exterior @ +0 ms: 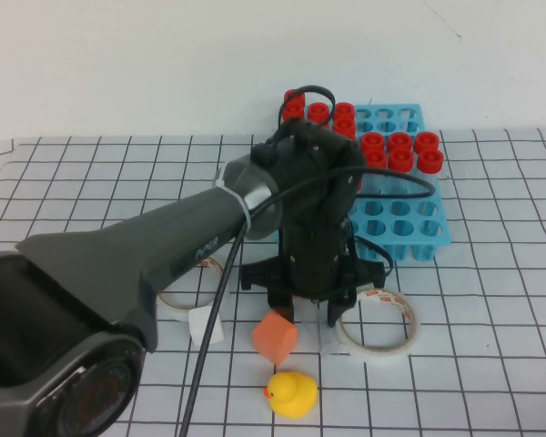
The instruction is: Place the test tubes
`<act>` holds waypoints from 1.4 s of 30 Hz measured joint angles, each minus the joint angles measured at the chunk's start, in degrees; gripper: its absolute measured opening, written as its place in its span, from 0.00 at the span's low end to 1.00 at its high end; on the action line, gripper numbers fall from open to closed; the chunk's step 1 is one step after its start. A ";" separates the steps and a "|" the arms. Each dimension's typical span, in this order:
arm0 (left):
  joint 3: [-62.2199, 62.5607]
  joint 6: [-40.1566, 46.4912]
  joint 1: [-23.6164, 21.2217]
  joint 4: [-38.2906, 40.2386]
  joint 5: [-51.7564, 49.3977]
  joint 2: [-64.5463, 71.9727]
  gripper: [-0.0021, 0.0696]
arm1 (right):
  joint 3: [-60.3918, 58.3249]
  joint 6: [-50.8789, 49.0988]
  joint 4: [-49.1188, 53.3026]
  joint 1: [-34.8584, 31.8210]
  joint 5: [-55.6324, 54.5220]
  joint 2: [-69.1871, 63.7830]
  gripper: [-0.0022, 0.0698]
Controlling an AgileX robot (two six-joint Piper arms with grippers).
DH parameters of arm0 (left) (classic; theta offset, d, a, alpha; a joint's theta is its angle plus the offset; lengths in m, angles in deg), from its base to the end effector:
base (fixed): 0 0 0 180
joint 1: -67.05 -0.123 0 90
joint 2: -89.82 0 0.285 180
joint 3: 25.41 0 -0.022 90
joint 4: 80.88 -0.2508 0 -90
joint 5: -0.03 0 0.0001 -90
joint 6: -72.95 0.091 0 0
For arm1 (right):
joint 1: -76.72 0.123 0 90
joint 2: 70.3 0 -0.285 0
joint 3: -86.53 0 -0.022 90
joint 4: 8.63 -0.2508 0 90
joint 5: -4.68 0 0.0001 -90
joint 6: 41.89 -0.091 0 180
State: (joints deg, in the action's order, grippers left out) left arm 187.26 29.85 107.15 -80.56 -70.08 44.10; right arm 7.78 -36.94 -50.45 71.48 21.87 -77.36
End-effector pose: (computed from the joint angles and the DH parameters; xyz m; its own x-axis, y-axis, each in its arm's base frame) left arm 0.3531 -0.2980 0.2081 -0.9931 -0.0588 -0.1014 -0.0484 0.9936 -0.1024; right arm 0.0552 0.0130 0.1846 -0.1845 0.5896 -0.7863 0.0036 0.8004 0.5994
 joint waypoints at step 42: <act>-52.17 35.62 7.58 -8.03 52.61 -45.87 0.32 | 2.25 39.56 -36.04 0.00 3.73 -0.86 0.03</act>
State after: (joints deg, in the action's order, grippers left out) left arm 135.09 65.46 114.73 -88.60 -17.47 -1.77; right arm 10.03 2.61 -86.49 71.48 25.60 -78.22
